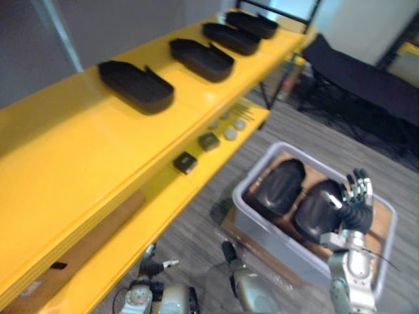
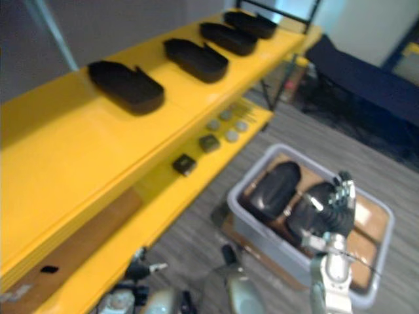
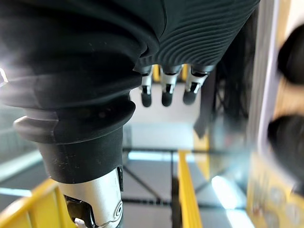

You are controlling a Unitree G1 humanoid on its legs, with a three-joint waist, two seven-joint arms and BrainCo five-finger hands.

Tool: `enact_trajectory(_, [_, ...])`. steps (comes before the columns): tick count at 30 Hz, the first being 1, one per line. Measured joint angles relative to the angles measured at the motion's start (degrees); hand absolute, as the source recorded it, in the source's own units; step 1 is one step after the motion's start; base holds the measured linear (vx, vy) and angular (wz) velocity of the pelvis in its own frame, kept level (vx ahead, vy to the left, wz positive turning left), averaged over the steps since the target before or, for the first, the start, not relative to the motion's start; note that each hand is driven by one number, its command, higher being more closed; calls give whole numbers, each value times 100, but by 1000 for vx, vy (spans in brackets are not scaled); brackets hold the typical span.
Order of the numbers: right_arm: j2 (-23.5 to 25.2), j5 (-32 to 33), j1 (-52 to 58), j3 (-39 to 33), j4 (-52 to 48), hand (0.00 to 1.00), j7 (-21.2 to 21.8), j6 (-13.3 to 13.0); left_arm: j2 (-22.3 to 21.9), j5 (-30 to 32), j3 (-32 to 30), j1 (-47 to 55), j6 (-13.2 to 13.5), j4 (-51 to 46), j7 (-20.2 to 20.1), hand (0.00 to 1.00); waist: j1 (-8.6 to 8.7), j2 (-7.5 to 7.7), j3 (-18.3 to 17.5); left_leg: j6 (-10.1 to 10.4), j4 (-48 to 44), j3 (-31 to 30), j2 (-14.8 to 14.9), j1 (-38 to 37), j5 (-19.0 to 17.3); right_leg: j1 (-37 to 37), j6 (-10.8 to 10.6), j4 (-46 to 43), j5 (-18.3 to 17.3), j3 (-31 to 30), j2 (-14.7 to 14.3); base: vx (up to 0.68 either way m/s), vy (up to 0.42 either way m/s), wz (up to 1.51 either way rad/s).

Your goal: Walk over and take plastic housings, then place them on the shelf

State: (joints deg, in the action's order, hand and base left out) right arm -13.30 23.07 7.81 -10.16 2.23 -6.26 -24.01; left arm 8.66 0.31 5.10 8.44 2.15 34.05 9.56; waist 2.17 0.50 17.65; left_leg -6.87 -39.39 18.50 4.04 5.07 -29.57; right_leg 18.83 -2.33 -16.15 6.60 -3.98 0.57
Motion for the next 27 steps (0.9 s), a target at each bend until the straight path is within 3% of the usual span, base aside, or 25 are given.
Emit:
enact_trajectory(2, [4,91,-163,188,1,0,19,-51,6,-29,-28,84,-131,1,35,0,-26,-57,-5,-18,198,283,148,-24,155,1,-36,-717,-437,300,96,-162,123,-105])
enact_trajectory(3, [6,91,-440,431,18,0,73,-99,-9,-42,-107,146,-189,2,32,0,-189,-79,5,-15,471,595,277,-14,399,-116,40,-1351,-949,661,357,-121,66,-97])
enact_trajectory(6, [12,89,-889,777,146,0,190,-86,2,-42,-354,259,-235,18,25,0,-410,-63,5,34,654,853,485,150,646,-621,96,-1561,-1355,1100,790,-108,1,-77])
enact_trajectory(8, [14,-272,-1116,999,174,0,106,38,-3,-39,-687,408,-234,108,23,0,-621,8,-23,175,641,982,628,305,768,-1086,89,-1446,-1432,1215,1156,-141,-125,-75])
enact_trajectory(10, [27,-566,-1202,1091,157,0,-44,231,-4,-38,-932,619,-195,144,31,0,-682,100,-63,277,426,1009,761,537,826,-1294,93,-1263,-1404,1370,1449,-141,-180,-53])
enact_trajectory(11, [59,-662,-1209,1089,148,0,-176,378,66,-39,-1079,747,-97,249,32,0,-732,274,-104,374,194,904,759,737,880,-1283,191,-1017,-1068,1504,1613,-119,-186,-43])
enact_trajectory(12, [60,-704,-1209,1074,150,0,-247,455,124,-39,-1145,784,-72,319,32,0,-763,374,-83,413,56,674,707,844,893,-1275,83,-866,-972,1516,1656,-176,-281,-71])
enact_trajectory(13, [52,-712,-1183,994,204,0,-356,638,148,-40,-1243,835,-51,506,35,0,-828,388,-76,581,-23,131,684,979,850,-1311,-258,-616,-1204,1678,1566,-197,-279,-89])
enact_trajectory(14, [48,-703,-1168,902,234,0,-495,786,93,-41,-1280,912,14,596,31,0,-828,408,-65,684,7,51,748,1012,833,-1376,-446,-270,-1378,1862,1506,-207,-261,-87])
enact_trajectory(15, [31,-696,-1137,808,236,0,-524,855,50,-45,-1281,921,51,615,28,0,-795,385,-41,760,29,51,804,1016,835,-1379,-650,-208,-1302,1908,1472,-186,-205,-58])
enact_trajectory(17, [0,-632,-722,398,239,0,-667,1120,-4,-259,-1343,927,236,625,26,0,-716,414,5,1080,348,-113,737,962,954,-1227,-665,-280,-1292,1950,1428,-146,-190,-29])
enact_trajectory(20, [-104,-583,-785,71,238,0,-1007,1149,-26,-555,-1271,780,615,577,-16,0,-612,389,296,1330,580,-469,617,1153,1138,-792,-484,-379,-1162,1961,1340,-120,-158,-50])
enact_trajectory(24, [-106,-566,-1112,-401,410,0,-1778,1125,-44,-677,-1026,374,973,484,-47,0,-588,272,861,1218,1061,-868,431,1389,1680,-404,-347,-336,-982,2025,1247,-67,-113,-17])
enact_trajectory(27, [-137,-407,-1769,-673,1001,0,-2188,1112,-40,-715,-854,277,1003,479,39,0,-617,212,977,1042,1444,-1006,313,1430,2029,-265,-299,-348,-924,2132,1280,18,-93,19])
